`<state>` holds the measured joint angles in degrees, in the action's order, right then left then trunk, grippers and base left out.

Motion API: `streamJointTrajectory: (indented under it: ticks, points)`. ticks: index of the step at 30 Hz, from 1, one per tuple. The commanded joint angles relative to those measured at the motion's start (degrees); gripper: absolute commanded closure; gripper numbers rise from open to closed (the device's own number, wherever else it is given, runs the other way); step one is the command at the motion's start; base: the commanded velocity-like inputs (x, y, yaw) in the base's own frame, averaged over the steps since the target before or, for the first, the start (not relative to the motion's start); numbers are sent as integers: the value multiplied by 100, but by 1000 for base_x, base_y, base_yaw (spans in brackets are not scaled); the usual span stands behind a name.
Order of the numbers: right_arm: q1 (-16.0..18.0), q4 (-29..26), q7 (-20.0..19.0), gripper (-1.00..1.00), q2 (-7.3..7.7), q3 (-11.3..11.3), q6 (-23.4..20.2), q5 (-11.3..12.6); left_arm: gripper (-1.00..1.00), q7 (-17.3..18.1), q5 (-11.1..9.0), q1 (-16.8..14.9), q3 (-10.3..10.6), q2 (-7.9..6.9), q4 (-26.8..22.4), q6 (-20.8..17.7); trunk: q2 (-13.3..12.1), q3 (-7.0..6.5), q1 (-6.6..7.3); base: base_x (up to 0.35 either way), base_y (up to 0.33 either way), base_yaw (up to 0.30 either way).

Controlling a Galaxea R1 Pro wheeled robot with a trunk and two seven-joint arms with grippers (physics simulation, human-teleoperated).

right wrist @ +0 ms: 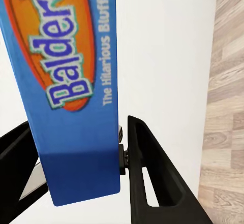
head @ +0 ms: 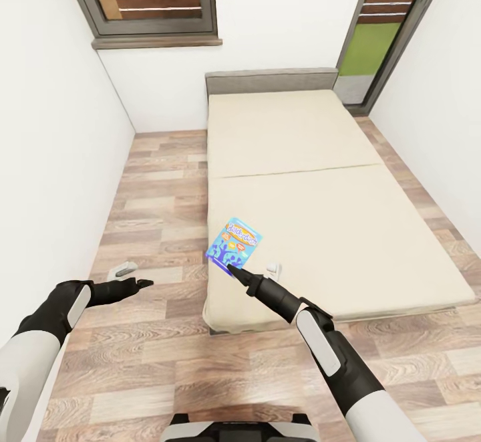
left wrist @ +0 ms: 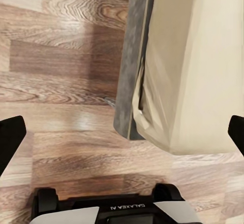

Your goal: Put all the toys in the child's room - the three board games (two on the bed and one on the table), the two jigsaw puzzles on the table, and the tennis ball on the table - inside the toy box on the table in the child's room.

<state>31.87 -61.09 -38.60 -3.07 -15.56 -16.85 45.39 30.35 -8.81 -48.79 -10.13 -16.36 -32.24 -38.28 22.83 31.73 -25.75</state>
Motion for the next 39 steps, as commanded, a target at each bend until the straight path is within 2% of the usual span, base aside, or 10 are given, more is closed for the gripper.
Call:
streamJointTrajectory:
  ticks: [1,39]
  points:
    - [3,0,1,100,0,0,-50,58,-100,6,-24,-1,-16,1,-2,-42,9,-2,-3,0,0,0]
    - [3,2,1,100,-1,0,-48,58,-100,6,-24,0,-14,0,-2,-40,9,-363,-3,0,0,0]
